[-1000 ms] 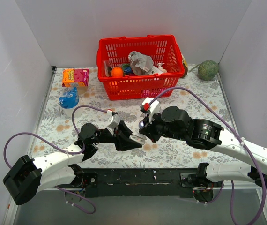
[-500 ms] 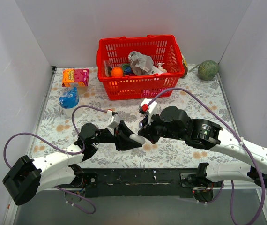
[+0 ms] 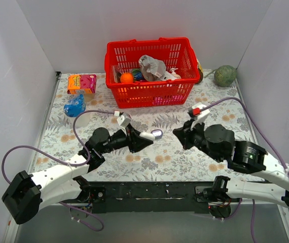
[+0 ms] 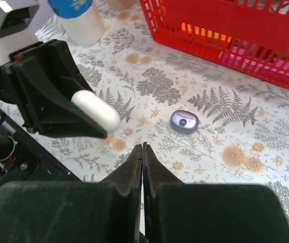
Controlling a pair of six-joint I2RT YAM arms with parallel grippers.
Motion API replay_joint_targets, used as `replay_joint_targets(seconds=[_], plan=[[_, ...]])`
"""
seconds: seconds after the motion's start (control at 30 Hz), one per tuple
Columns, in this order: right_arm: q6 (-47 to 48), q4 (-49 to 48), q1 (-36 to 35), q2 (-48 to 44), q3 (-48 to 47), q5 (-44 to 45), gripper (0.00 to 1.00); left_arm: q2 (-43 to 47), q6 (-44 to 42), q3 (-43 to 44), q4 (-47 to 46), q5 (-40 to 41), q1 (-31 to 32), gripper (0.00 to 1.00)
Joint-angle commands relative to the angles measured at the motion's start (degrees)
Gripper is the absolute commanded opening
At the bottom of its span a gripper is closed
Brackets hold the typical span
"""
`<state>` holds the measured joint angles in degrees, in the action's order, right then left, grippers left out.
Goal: Insert the wireless bluetooth earbuds into the charging case
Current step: Place the charging case at the center of the board.
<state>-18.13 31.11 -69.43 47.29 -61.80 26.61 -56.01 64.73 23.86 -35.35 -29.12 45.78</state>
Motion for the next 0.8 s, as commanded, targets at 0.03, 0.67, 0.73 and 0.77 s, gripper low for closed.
replay_joint_targets(seconds=[0.03,0.67,0.73,0.77], plan=[[-6.20,-1.23,0.35,-0.80,5.54,7.85,0.04,-8.04,8.38,6.90,21.09,10.86,-8.41,0.00],[-8.24,-8.61,0.35,-0.88,13.81,1.34,0.09,-39.26,13.06,13.50,19.00,6.01,-16.33,0.30],[-8.24,-8.26,0.43,-1.41,13.90,1.69,0.09,-39.97,12.97,13.23,19.88,6.53,-16.34,0.40],[-8.24,-8.09,0.43,-1.41,13.90,1.78,0.09,-40.14,12.97,13.06,20.23,6.88,-16.42,0.47]])
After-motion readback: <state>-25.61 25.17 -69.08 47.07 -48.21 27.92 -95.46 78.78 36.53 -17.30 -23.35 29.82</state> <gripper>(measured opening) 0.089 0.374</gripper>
